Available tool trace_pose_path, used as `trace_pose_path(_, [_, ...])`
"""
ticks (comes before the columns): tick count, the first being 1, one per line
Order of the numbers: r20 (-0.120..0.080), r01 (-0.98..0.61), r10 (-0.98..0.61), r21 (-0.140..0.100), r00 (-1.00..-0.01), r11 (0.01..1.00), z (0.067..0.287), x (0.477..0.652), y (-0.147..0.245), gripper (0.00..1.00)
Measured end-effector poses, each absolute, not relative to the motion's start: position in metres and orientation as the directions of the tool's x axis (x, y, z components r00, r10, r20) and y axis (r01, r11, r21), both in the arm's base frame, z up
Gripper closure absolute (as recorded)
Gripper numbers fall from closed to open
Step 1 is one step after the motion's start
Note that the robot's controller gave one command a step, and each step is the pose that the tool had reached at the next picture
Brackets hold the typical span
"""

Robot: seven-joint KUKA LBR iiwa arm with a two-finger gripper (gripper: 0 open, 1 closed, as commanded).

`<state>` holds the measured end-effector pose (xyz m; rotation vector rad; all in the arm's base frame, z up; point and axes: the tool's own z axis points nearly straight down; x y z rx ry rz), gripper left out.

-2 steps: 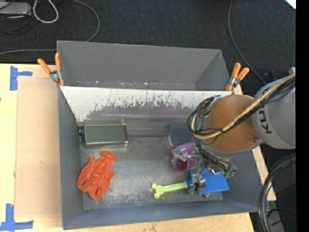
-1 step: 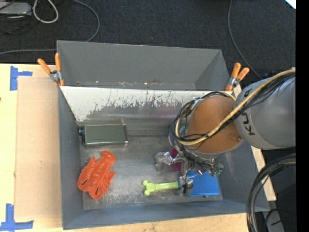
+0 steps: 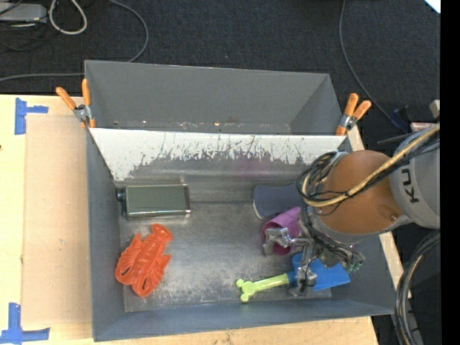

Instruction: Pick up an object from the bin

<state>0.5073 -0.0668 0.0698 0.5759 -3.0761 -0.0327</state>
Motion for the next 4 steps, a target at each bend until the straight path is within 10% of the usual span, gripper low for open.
trace_pose_path(1, [0.008, -0.51, -0.51, 0.019, -0.86, 0.86, 0.069, 0.519, -0.023, 1.0])
trace_pose_path(2, [0.008, -0.508, -0.508, 0.019, -0.861, 0.861, 0.069, 0.519, -0.023, 1.0])
trace_pose_path(3, [0.012, -0.524, -0.524, 0.023, -0.852, 0.852, 0.17, 0.516, -0.013, 1.0])
trace_pose_path(4, [0.001, -0.518, -0.518, 0.015, -0.855, 0.855, 0.187, 0.519, -0.015, 1.0])
